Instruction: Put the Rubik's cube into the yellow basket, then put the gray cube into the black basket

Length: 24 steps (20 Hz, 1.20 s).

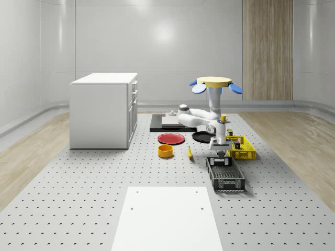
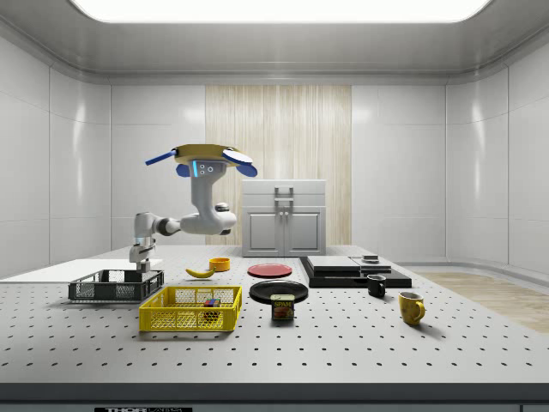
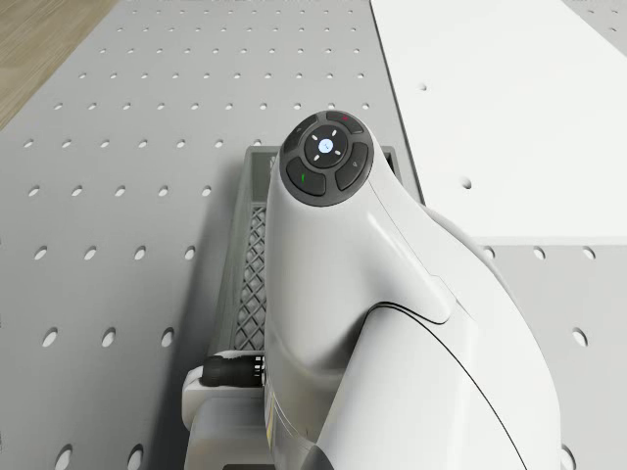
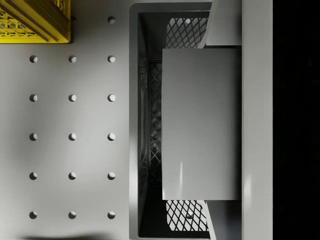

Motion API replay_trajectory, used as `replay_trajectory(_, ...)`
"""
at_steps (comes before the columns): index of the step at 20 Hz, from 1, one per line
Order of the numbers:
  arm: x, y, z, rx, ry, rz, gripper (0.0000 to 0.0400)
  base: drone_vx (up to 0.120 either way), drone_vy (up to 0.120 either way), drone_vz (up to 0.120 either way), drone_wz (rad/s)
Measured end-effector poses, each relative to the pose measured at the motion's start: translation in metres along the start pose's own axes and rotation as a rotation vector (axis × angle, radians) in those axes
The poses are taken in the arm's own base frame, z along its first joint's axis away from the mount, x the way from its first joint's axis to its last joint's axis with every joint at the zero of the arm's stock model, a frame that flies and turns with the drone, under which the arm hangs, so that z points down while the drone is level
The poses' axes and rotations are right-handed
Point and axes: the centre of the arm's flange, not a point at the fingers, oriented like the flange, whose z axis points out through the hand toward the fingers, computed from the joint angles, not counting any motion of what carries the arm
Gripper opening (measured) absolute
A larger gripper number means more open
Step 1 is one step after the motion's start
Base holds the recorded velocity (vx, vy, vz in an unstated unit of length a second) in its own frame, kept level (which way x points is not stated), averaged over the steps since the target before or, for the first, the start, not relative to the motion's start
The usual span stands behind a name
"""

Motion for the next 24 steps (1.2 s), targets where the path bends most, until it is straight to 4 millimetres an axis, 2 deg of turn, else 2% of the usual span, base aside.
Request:
replay_trajectory(3, 0.000, 0.000, 0.000, 0.000, 0.000, 0.000, 0.0250, 0.120, 0.000, -0.120, 0.000)
replay_trajectory(9, 0.000, 0.000, 0.000, 0.000, 0.000, 0.000, 0.0250, 0.113, 0.000, -0.007, 0.000)
replay_trajectory(24, 0.000, 0.000, 0.048, 0.000, 0.000, 0.000, 0.0250, 0.000, 0.000, 0.000, 0.000)
